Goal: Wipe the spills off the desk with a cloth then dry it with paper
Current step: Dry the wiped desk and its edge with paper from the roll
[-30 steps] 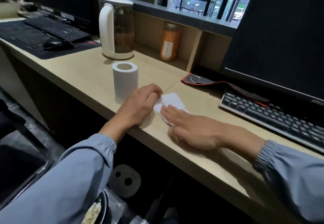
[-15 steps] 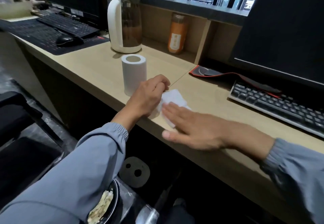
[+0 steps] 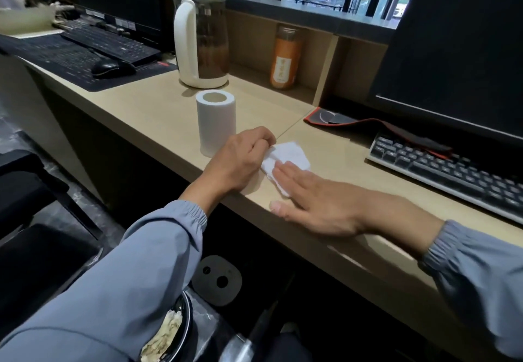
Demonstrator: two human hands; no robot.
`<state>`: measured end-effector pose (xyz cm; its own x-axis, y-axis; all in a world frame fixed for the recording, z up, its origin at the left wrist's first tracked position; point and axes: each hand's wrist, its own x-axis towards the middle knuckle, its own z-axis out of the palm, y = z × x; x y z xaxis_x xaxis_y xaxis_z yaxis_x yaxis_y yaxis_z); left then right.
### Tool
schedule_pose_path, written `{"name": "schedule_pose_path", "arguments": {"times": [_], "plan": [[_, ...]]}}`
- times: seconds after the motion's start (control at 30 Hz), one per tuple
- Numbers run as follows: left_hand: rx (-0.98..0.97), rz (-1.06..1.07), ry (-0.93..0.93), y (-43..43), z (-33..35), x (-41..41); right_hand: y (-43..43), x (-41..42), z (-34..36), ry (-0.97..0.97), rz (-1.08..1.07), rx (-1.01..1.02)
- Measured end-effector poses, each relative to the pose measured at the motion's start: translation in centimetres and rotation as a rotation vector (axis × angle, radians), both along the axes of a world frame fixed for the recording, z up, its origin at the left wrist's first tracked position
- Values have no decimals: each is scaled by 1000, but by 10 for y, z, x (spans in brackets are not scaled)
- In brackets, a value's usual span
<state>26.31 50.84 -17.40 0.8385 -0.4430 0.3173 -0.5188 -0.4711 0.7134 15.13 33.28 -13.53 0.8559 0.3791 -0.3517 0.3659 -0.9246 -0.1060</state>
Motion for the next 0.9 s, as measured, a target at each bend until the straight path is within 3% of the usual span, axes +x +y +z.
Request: {"name": "schedule_pose_path", "arguments": {"times": [0.1,0.23,0.37,0.5,0.67,0.8,0.9], "plan": [[34,-24,-28,0,-3,4,-6,-6,-5,52,79,3],[37,-31,-31,-2,-4,8,-34,25,7,37,-155,-59],[9,-34,-45,-1,-8,12,-38,34,-2,82,-81,7],[4,-33,-32,-1,-8,13,-58,73,2,26,-318,-7],[-5,-25,-51,-2,-12,16,-44,94,-10,5,-241,42],[3,-22,-59,-1,-12,17,-66,116,-7,-125,-464,10],[1,-21,-68,2,-12,16,-59,124,-6,-81,-531,-40]]}}
